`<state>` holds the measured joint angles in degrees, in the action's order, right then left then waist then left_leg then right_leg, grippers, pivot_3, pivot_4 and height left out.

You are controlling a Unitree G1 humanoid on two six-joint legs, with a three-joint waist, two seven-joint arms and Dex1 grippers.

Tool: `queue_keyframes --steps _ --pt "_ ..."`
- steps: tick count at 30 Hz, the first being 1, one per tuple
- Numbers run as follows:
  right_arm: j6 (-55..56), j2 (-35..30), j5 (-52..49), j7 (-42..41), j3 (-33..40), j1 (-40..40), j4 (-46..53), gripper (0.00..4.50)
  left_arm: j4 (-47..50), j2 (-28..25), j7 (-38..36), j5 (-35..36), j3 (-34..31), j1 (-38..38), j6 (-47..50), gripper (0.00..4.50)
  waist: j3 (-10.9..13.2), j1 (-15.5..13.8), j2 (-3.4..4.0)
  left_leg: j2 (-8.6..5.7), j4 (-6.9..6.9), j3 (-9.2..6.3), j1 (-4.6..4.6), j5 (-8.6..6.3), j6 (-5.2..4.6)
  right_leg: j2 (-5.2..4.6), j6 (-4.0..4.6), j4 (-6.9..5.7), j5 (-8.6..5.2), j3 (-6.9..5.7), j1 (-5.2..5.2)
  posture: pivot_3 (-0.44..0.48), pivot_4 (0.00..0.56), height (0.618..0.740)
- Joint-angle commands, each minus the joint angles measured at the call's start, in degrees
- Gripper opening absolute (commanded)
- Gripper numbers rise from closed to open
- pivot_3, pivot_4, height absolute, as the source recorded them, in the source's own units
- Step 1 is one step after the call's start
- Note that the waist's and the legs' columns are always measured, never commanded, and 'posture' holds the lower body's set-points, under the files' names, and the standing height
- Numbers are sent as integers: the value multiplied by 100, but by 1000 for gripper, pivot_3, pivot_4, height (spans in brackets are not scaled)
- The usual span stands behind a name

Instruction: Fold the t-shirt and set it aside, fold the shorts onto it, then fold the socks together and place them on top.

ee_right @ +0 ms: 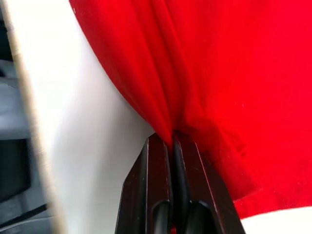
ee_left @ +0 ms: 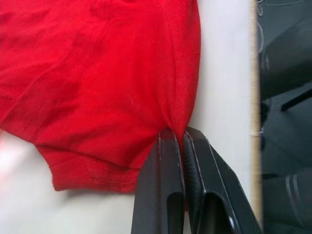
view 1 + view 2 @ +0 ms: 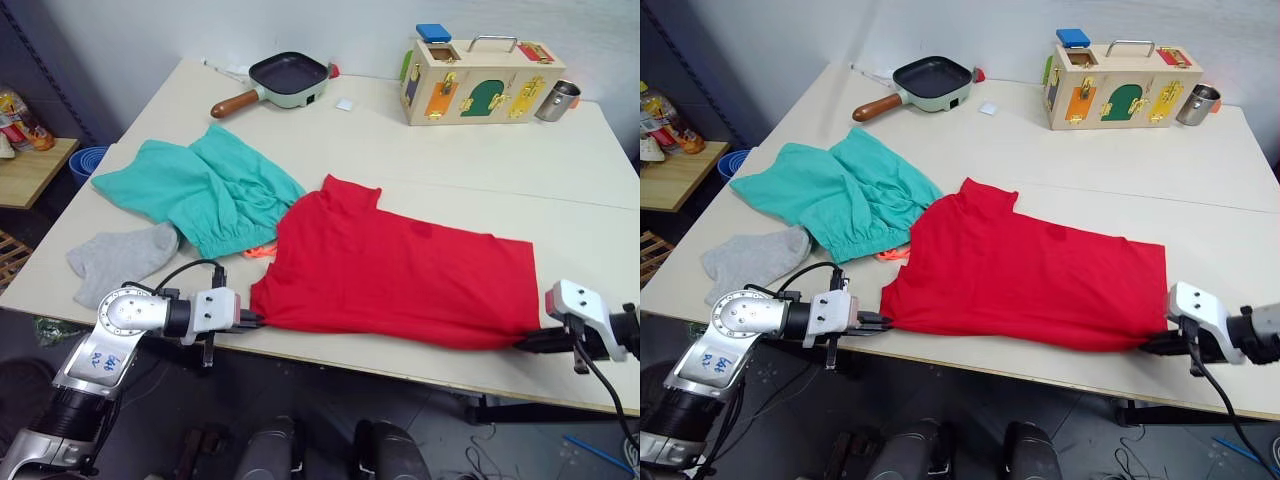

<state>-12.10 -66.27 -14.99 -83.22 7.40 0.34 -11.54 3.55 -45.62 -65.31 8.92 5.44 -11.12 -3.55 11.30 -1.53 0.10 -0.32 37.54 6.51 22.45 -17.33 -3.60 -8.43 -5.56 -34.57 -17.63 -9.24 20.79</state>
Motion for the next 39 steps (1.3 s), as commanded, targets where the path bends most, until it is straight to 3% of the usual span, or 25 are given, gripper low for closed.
queue_keyframes --steps 1,11,14,20,24,26,30,33,39 --pt "-272 -83 -122 28 289 -607 336 20 402 -175 -157 187 -68 277 149 0 0 6 0 0 -12 -1 -7 0 1 1 -1 12 0 -1 -7 0 150 740" --pt "-119 118 -300 231 623 -880 363 20 492 -138 192 22 -108 534 315 0 0 11 0 0 -18 -2 -15 2 2 1 -2 18 0 0 -13 0 150 740" --pt "-423 -79 -501 -110 706 -989 328 703 587 -292 40 283 -228 598 619 713 1 15 2 0 -15 -1 -15 4 0 0 -3 17 1 2 -14 0 150 740" --pt "-1255 -478 -1050 -759 1246 -1205 -52 2659 797 -715 -321 1070 -866 629 1267 2534 10 13 17 0 -18 -3 -12 7 0 0 -3 17 1 1 -9 0 150 740" --pt "-1477 -710 -1236 -923 1579 -1291 -456 4097 697 -1120 -593 1385 -1213 641 1739 2577 18 29 30 0 -23 -3 -10 7 0 0 -3 21 0 1 -5 0 150 740" --pt "-1720 -770 -1398 -923 1764 -1205 -489 4467 612 -1251 -647 1485 -1337 584 1961 2577 23 32 39 0 -24 -3 -10 7 1 0 -3 22 0 1 -5 0 150 740" --pt "-1986 -763 -1606 -619 1854 -482 -742 4500 446 -1042 -300 1890 -1471 -103 2678 3455 33 34 56 0 -24 -3 -9 10 5 0 -3 19 0 2 -1 0 150 740" --pt "-1558 -306 -1435 236 1645 890 -1310 4500 173 -637 79 2033 -1289 -972 3218 4384 34 36 57 0 -18 0 -7 14 7 0 -3 10 0 5 2 0 150 740" --pt "-468 340 -563 1028 896 2540 -2285 4500 -1291 239 581 1458 -732 -2543 3269 4479 32 13 49 -3 -24 17 2 63 -11 25 -5 -39 0 6 20 0 150 740"
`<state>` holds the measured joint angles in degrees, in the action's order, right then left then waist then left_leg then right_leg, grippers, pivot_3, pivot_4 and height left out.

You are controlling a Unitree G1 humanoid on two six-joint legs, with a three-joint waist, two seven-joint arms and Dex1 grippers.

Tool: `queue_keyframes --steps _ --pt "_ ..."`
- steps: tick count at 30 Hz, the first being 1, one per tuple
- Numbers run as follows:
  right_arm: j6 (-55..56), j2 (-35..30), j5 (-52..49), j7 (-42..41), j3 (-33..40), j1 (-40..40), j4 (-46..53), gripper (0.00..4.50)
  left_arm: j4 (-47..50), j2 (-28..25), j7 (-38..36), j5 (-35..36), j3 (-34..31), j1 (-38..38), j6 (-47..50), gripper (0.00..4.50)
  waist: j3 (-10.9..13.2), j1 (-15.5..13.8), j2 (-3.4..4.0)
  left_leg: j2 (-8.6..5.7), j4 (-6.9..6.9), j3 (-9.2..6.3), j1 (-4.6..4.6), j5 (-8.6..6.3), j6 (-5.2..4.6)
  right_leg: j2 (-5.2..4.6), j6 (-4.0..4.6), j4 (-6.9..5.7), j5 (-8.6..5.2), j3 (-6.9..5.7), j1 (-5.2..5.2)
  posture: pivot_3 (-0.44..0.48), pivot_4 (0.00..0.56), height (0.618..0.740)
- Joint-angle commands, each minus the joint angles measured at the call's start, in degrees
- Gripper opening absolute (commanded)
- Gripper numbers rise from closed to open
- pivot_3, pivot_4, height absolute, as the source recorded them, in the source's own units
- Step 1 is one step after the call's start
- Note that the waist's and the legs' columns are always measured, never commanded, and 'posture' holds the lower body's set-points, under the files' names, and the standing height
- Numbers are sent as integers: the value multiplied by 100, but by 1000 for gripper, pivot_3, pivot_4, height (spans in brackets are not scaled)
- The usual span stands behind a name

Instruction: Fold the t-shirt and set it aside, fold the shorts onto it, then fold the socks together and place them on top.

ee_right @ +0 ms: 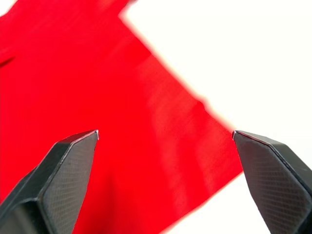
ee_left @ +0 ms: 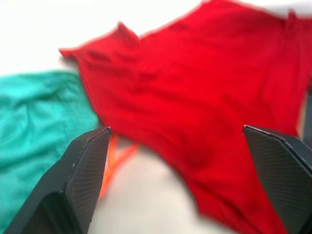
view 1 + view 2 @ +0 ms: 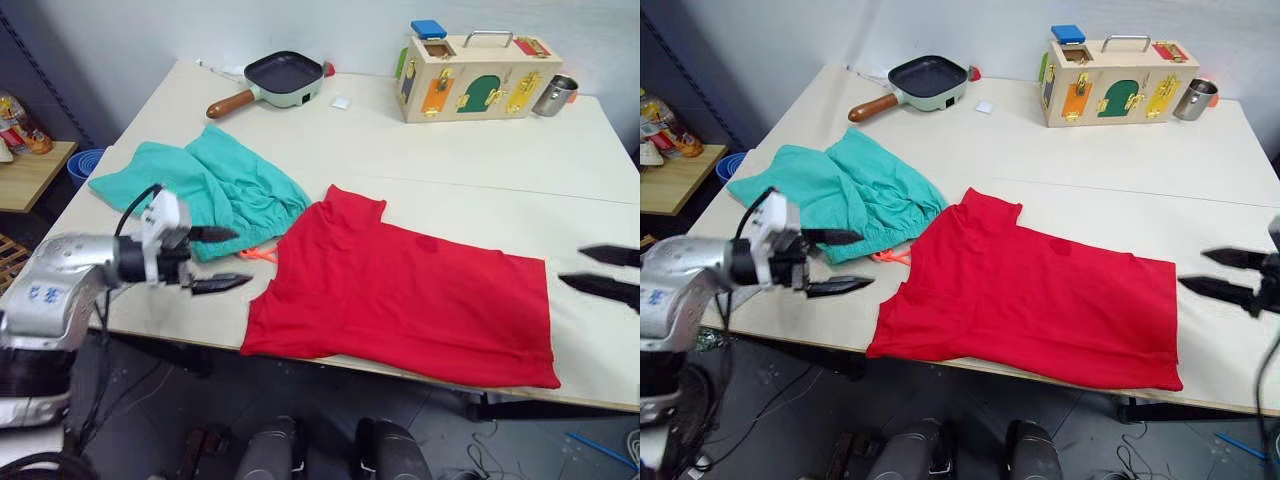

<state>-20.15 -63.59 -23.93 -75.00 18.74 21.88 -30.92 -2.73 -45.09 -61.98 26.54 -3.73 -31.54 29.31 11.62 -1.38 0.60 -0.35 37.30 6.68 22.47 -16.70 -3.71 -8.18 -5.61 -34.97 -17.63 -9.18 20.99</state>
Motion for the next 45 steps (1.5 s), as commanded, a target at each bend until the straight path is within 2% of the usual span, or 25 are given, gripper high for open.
queue_keyframes --steps 1,3,6,9,14,18,22,28,30,31,34,43,44,45 --pt "362 110 410 205 -344 542 -464 4500 -883 248 293 -421 268 -673 -37 4479 0 1 -1 0 1 3 11 7 -2 6 0 -4 0 1 9 0 150 740" --pt "571 301 683 297 -662 965 -755 4500 -1696 543 367 -732 503 -1233 -280 4479 1 8 -1 -1 11 12 62 17 -10 41 -1 -13 0 4 60 0 150 740" --pt "881 670 1118 453 -1118 1696 -1386 4500 -3268 1178 500 -1182 750 -2220 -899 4479 5 17 -9 2 39 15 72 20 -15 55 -6 -24 3 -3 62 0 150 740" --pt "1152 811 1453 518 -1362 2097 -1937 4500 -4385 1542 492 -1535 853 -2773 -1446 4479 10 17 -16 2 63 17 75 24 -22 52 -18 -38 10 4 60 0 150 740" --pt "1329 870 1779 690 -1520 2564 -2635 4500 -5658 1996 651 -1925 925 -3382 -1781 4479 10 28 -16 1 63 14 80 23 -21 50 -18 -44 10 6 64 0 150 740" --pt "1343 757 1944 690 -1549 2772 -3005 4500 -6165 2256 691 -2107 851 -3609 -2028 4479 11 52 -18 1 66 13 82 23 -21 50 -18 -46 10 5 65 0 150 740" --pt "1201 668 2116 629 -1604 2824 -3196 4500 -6294 2419 370 -2170 842 -3695 -2101 4479 11 60 -18 1 70 11 82 23 -22 48 -18 -50 10 6 65 0 150 740" --pt "953 643 2394 679 -1699 2869 -3378 4500 -6412 2598 453 -2267 759 -3795 -2250 4479 11 145 -18 1 71 9 82 23 -21 46 -18 -54 10 8 65 0 150 740" --pt "893 644 2435 581 -1729 2878 -3399 4500 -6436 2640 386 -2265 729 -3822 -2230 4094 11 150 -18 1 73 9 82 23 -21 46 -18 -56 10 8 65 0 150 740" --pt "870 654 2447 572 -1729 2881 -3406 4312 -6457 2659 365 -2284 732 -3829 -2220 3914 11 156 -18 1 73 9 82 23 -22 46 -18 -56 10 7 65 0 150 740" --pt "881 732 2394 557 -1663 2878 -3403 3521 -6546 2704 403 -2327 734 -3827 -2162 3001 11 163 -18 1 74 9 81 23 -21 47 -18 -57 10 8 65 0 150 740" --pt "1073 772 2280 690 -1474 2803 -3391 310 -6574 2534 348 -2355 593 -3781 -2185 140 11 161 -18 1 76 8 81 23 -21 46 -18 -58 10 9 65 0 150 740" --pt "1112 764 2262 716 -1436 2784 -3401 39 -6567 2513 330 -2362 586 -3760 -2199 0 11 161 -18 1 76 8 81 23 -21 46 -18 -58 10 8 65 0 150 740" --pt "1133 757 2227 729 -1389 2763 -3393 39 -6556 2494 311 -2359 569 -3736 -2227 0 11 159 -18 1 76 7 81 23 -22 47 -18 -58 10 9 65 0 150 740"
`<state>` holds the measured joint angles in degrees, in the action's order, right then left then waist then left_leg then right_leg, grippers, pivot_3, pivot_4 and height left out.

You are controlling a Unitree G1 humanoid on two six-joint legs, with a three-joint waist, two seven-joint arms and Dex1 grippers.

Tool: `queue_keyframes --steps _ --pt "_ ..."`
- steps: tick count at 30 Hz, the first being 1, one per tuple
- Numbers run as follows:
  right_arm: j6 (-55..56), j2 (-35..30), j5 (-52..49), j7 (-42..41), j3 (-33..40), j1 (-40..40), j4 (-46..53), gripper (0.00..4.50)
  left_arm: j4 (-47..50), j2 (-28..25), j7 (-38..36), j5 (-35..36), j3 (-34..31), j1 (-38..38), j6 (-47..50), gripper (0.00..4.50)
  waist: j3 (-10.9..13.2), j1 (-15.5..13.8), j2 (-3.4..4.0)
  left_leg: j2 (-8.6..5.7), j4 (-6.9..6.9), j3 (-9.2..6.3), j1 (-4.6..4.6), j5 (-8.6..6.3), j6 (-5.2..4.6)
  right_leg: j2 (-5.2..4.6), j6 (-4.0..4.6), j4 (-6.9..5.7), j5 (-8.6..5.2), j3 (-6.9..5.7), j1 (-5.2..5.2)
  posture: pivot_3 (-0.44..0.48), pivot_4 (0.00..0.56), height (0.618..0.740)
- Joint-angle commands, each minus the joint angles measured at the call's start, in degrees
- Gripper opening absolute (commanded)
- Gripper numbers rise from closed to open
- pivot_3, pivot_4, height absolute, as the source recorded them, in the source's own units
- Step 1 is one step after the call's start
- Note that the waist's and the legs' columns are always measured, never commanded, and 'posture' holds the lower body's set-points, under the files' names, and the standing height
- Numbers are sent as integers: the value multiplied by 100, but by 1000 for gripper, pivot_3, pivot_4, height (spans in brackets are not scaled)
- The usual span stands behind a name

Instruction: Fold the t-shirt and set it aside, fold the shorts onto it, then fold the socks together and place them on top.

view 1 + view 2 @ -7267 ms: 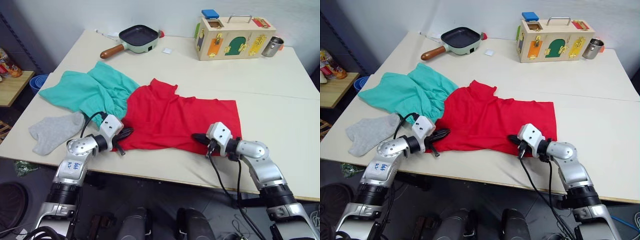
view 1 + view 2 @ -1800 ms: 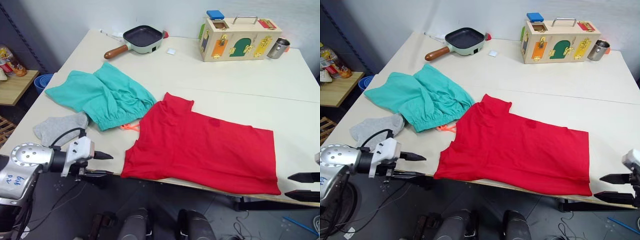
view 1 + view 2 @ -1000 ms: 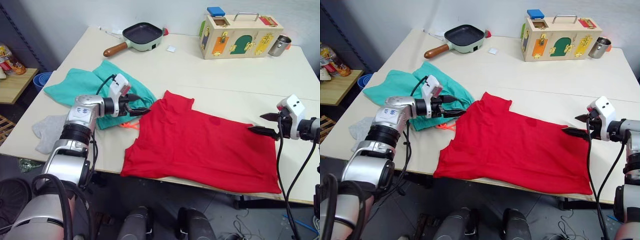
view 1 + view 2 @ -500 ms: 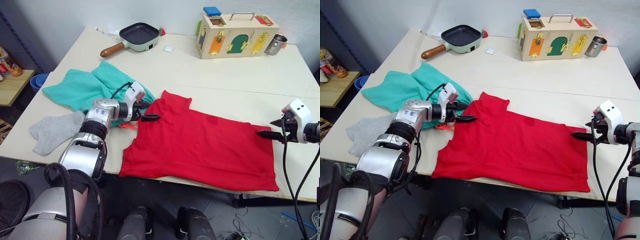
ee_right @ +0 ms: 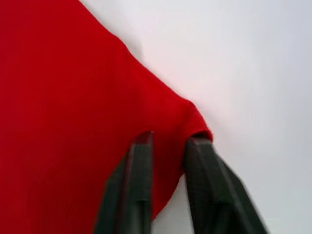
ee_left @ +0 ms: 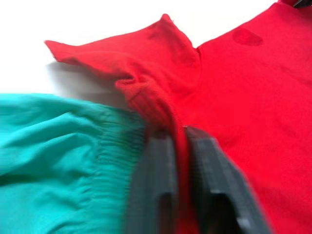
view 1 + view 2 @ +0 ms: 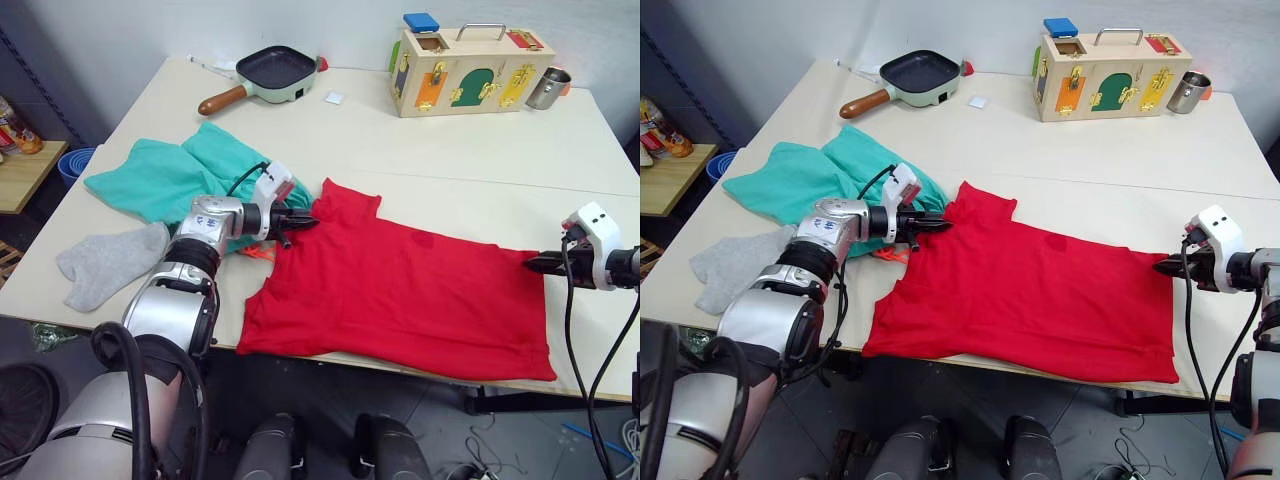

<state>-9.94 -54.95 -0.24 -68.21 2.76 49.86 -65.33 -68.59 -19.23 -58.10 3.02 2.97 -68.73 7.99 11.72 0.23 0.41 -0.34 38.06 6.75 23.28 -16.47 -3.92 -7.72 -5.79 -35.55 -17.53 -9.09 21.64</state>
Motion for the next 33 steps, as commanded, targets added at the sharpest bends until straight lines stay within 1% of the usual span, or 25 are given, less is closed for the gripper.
queue_keyframes --steps 1,8,13,17,20,27,33 --pt "127 -111 -170 60 239 -49 54 39 37 -104 -92 -6 -115 -3 -113 0 0 -4 0 0 0 0 0 0 0 0 0 0 0 0 0 0 150 740" --pt "75 -310 -608 -280 675 -272 297 39 301 -219 -544 210 -389 182 -309 0 0 6 0 0 0 1 0 0 0 1 0 -1 0 -1 0 0 150 740" --pt "-96 -563 -835 -598 871 -561 546 39 555 -398 -900 166 -340 378 -402 0 0 -2 0 0 2 1 0 0 0 0 0 -2 0 0 0 0 150 740" --pt "-181 -697 -952 -686 965 -871 717 39 770 -481 -990 147 -319 567 -547 0 0 -4 0 0 4 0 0 0 0 0 0 -3 0 0 0 0 150 740" --pt "-188 -786 -975 -661 1020 -1134 788 39 1117 -541 -1162 122 -237 819 -785 0 0 1 0 0 6 1 0 0 0 -2 0 -4 0 2 0 0 150 740" --pt "-271 -713 -1073 -726 1043 -1707 1105 39 1880 -658 -1318 73 -35 1353 -810 0 -1 0 1 0 11 0 -1 0 0 -5 1 -9 0 6 0 0 150 740" --pt "-255 -500 -1138 -478 1024 -2148 1525 39 2219 -724 -1138 46 54 1613 -662 0 -1 -3 0 0 16 -2 -1 0 0 -8 1 -11 0 8 -3 0 150 740"
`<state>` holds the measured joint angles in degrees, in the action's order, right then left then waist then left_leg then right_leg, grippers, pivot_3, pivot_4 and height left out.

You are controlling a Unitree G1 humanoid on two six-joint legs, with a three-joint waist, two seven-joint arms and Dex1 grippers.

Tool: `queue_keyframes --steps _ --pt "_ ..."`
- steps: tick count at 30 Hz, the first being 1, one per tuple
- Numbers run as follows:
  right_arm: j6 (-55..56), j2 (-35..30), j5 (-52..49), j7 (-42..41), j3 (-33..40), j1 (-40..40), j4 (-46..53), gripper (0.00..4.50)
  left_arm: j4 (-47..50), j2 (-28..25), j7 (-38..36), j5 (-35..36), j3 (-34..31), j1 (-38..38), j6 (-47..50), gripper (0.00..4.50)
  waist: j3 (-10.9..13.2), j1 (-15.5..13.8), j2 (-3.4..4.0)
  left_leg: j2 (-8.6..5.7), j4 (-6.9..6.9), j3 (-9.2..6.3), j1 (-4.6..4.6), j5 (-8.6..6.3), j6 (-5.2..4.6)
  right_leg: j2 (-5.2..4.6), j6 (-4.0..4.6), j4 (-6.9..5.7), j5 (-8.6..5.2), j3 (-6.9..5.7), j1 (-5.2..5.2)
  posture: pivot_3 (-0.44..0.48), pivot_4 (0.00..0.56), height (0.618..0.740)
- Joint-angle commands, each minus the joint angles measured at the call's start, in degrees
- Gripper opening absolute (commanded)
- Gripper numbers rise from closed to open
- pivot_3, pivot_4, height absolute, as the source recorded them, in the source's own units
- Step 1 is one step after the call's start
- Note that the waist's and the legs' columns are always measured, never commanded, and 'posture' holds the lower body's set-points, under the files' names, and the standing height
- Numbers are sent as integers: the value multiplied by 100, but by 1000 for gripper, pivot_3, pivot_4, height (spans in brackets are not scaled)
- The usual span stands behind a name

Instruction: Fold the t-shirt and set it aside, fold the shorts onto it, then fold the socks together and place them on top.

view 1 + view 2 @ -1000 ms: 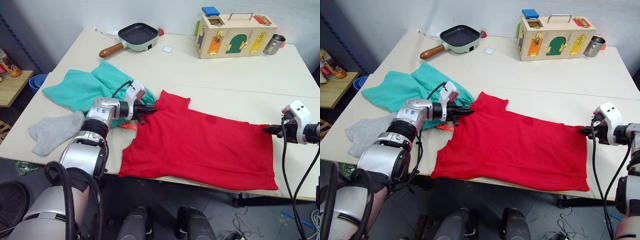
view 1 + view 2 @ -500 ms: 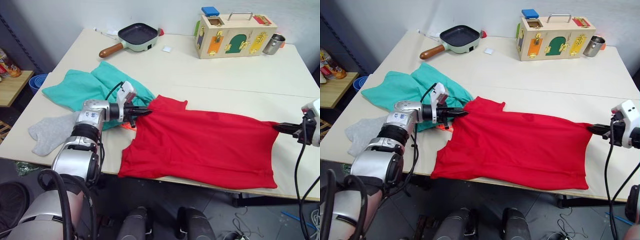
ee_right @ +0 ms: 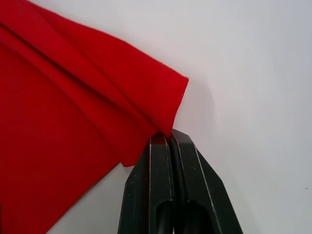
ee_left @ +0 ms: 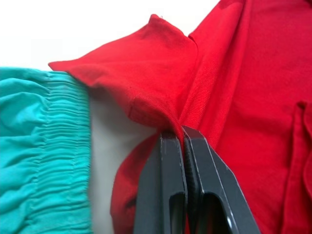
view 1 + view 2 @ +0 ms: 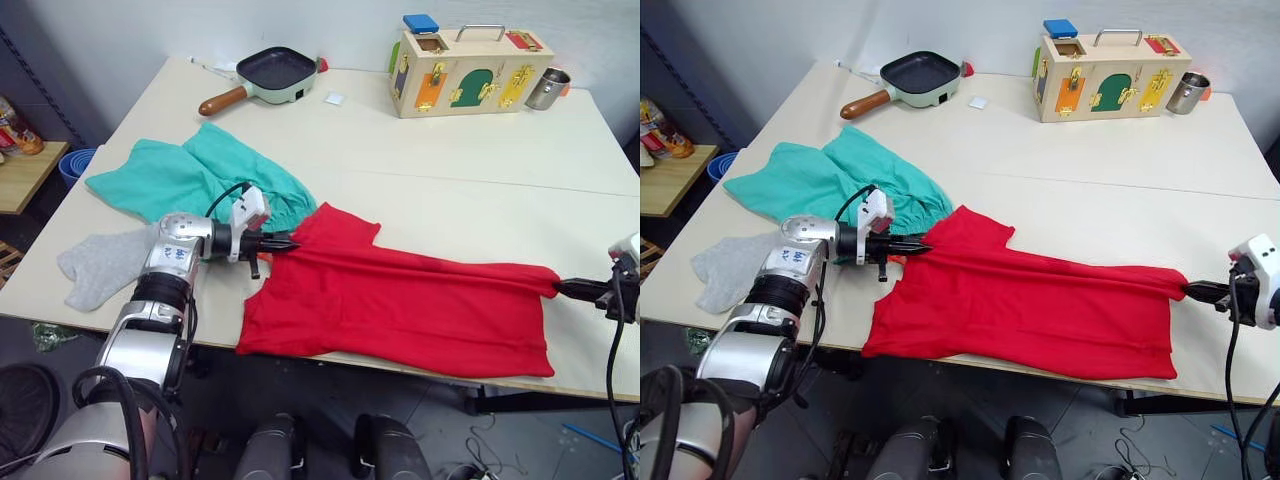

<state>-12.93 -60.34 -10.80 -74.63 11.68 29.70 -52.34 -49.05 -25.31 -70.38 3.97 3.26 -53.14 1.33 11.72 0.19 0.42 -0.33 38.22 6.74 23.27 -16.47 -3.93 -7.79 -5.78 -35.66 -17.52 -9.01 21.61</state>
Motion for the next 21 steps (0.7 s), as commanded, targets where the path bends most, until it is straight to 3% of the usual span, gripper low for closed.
queue_keyframes --steps 1,2,4,12,17,18,21 --pt "129 71 -78 232 137 -193 296 39 289 -130 93 -53 45 76 62 0 0 0 -1 0 1 -1 0 0 0 0 0 -1 0 0 0 0 150 740" --pt "62 83 -128 248 173 -223 362 39 325 -141 110 -33 39 95 164 0 0 0 0 0 1 -2 0 0 0 0 0 -2 0 0 0 0 150 740" --pt "-50 39 -206 188 215 -340 580 0 479 -223 45 5 56 135 498 430 -1 0 1 0 1 -1 -1 0 0 0 0 -3 0 0 0 0 150 740" --pt "701 -187 -684 -103 890 -1131 1939 2675 1166 -720 -390 579 -234 -31 1776 2714 -1 -3 1 1 0 -1 -2 0 0 1 0 -5 0 2 0 0 150 740" --pt "1409 344 -1173 -27 1370 -1632 3156 4333 779 -426 44 531 -172 -561 2347 4193 -9 -69 -17 1 7 -12 -6 0 0 3 0 -4 0 -2 -12 0 150 740" --pt "1458 434 -1262 -10 1405 -1669 3329 4500 551 -301 233 420 -118 -703 2310 4474 -11 -88 -20 0 7 -13 -6 0 0 3 0 -4 0 -2 -14 0 150 740" --pt "1231 589 -1536 75 1447 -1718 3734 4500 11 -31 567 256 -50 -1008 2190 4474 -11 -117 -21 -4 8 -9 -6 -1 -2 2 -1 -4 0 2 -12 0 150 740"
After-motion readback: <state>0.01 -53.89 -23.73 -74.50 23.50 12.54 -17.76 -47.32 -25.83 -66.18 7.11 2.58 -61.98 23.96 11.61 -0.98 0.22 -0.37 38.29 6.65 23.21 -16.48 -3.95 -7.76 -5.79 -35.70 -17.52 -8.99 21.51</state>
